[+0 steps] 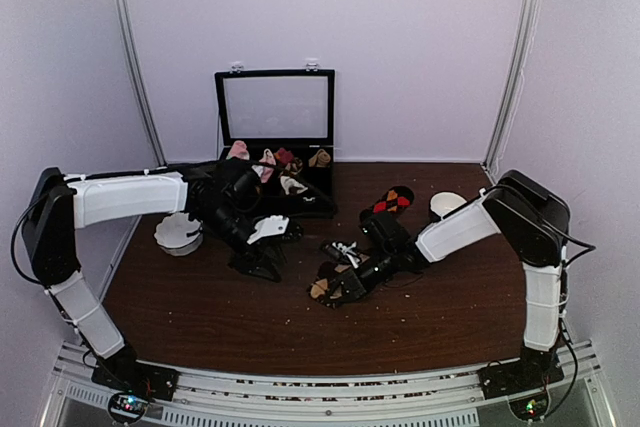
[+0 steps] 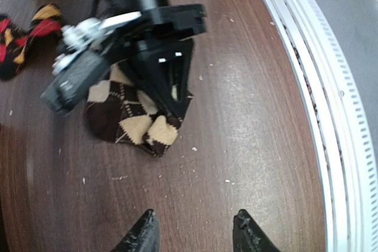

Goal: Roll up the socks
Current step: Roll the sock at the center of the board.

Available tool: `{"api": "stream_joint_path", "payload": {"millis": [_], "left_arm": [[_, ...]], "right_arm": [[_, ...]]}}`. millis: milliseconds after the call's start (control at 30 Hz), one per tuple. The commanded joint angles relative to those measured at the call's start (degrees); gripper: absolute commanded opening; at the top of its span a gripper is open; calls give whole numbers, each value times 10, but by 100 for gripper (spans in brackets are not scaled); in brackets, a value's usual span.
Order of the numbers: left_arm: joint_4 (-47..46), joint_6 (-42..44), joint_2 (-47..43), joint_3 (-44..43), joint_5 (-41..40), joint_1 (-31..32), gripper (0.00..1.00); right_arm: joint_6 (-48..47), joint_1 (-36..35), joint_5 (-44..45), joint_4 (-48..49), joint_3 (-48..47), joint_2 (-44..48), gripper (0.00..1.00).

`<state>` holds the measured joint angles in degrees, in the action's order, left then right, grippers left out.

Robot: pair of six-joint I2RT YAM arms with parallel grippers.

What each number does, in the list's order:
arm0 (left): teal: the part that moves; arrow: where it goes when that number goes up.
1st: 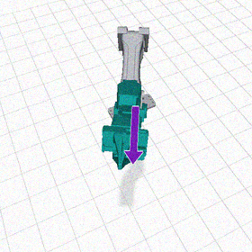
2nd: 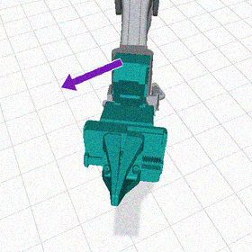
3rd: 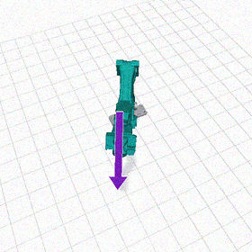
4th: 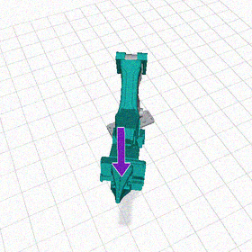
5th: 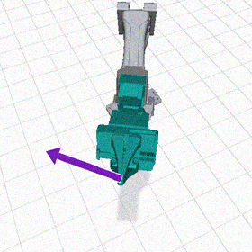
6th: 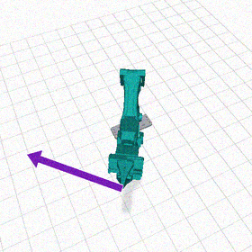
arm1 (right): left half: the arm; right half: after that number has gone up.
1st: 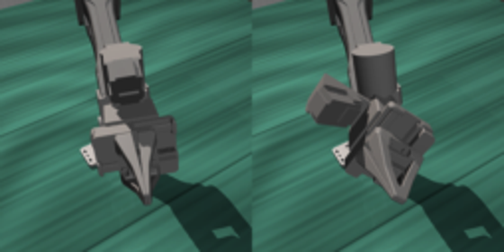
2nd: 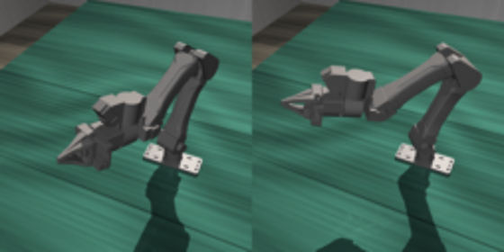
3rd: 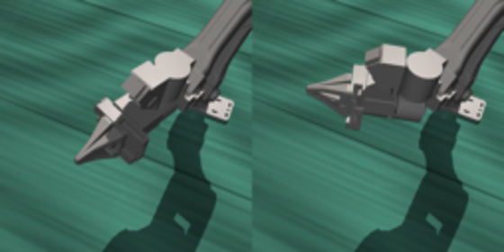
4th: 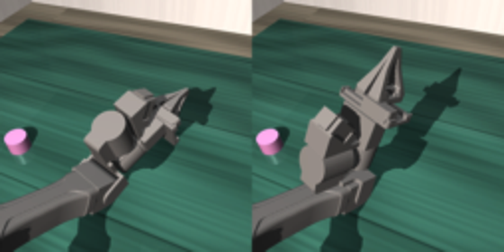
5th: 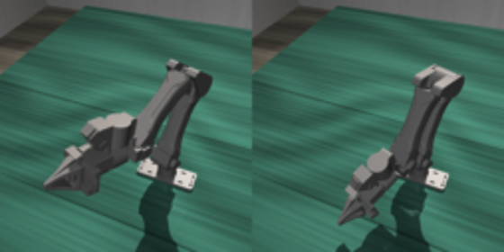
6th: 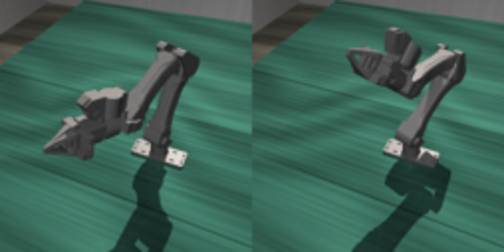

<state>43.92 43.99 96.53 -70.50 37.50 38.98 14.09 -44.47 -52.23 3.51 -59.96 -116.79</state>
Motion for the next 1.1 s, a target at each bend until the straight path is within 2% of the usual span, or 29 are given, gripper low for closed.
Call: {"api": "stream_joint_path", "payload": {"millis": [0, 233, 500, 800, 1067], "left_arm": [[-38, 69, 20, 15, -63, 60, 41], [-117, 96, 82, 0, -140, 112, 39], [-217, 126, 97, 15, -192, 138, 40], [-165, 167, 145, -6, -212, 155, 39], [-201, 158, 166, -5, -260, 155, 38]], "right_arm": [[120, 16, -10, -15, 56, -60, 0], [154, 20, 1, -5, 65, -65, 0], [174, 21, -3, 7, 70, -71, 0], [182, 25, -15, 12, 70, -78, 0], [162, 25, -20, -20, 59, -76, 0]]}}
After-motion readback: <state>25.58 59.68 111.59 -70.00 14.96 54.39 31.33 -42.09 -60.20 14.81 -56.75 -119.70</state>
